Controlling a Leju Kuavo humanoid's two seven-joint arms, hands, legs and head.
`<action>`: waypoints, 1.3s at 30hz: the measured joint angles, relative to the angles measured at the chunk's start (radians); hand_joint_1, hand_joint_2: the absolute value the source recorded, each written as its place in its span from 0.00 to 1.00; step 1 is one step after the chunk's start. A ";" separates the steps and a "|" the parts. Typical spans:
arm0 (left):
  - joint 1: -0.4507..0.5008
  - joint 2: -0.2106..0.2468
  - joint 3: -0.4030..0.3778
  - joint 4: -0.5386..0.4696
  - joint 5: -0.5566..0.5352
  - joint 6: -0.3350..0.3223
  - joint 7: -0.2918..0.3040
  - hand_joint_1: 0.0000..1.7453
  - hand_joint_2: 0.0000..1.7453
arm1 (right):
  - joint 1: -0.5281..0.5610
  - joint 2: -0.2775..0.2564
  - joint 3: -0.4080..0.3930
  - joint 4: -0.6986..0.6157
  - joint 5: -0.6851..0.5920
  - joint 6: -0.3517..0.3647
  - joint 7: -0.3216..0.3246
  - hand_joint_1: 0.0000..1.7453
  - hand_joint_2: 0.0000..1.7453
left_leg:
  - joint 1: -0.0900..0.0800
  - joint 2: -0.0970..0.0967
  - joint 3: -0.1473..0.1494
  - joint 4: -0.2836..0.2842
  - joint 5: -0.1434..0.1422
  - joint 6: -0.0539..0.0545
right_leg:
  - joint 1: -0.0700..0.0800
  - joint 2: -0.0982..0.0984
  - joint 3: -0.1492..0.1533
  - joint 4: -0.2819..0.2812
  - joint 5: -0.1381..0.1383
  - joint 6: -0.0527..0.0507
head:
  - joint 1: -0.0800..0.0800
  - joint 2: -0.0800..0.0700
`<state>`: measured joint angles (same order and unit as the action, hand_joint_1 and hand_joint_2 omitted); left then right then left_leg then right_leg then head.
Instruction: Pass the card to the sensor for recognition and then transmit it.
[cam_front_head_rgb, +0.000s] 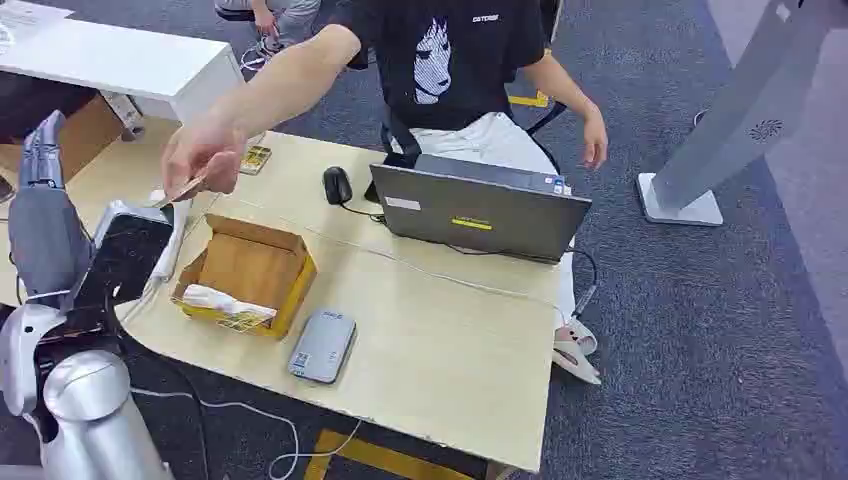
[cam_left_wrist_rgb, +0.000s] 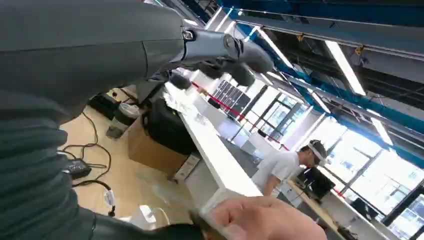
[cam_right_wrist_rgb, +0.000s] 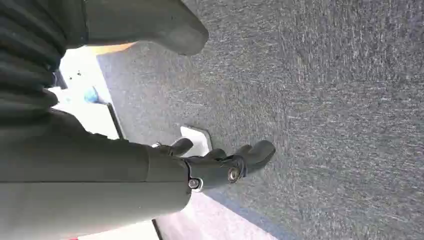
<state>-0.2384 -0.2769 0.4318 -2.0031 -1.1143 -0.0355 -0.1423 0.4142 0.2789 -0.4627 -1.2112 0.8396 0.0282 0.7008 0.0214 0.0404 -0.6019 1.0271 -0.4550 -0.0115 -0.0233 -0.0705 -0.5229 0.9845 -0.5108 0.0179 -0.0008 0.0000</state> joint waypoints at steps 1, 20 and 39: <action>0.000 0.000 0.003 0.001 0.003 -0.002 -0.003 1.00 1.00 | 0.001 0.000 0.000 -0.001 -0.002 0.000 0.000 0.00 1.00 | 0.000 0.000 0.000 0.000 0.000 0.000 | 0.000 0.000 0.000 0.000 0.000 0.000 | 0.000 0.000; 0.001 0.000 0.020 0.006 0.008 -0.004 -0.011 1.00 1.00 | 0.007 0.000 0.000 -0.010 -0.005 0.004 0.000 0.00 1.00 | 0.000 0.000 -0.001 0.000 0.000 0.000 | 0.000 0.000 -0.001 0.000 0.000 0.000 | 0.000 0.000; 0.039 0.027 0.032 0.063 -0.055 -0.018 -0.039 1.00 1.00 | 0.014 0.000 0.009 -0.034 -0.005 0.033 0.000 0.00 1.00 | 0.000 0.000 -0.001 0.000 0.000 0.000 | 0.000 0.001 -0.001 0.000 0.000 0.000 | 0.000 0.000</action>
<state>-0.1993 -0.2503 0.4639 -1.9403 -1.1692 -0.0538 -0.1816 0.4277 0.2789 -0.4540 -1.2455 0.8343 0.0610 0.7008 0.0214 0.0408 -0.6024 1.0271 -0.4551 -0.0116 -0.0233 -0.0700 -0.5238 0.9845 -0.5109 0.0178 -0.0008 0.0000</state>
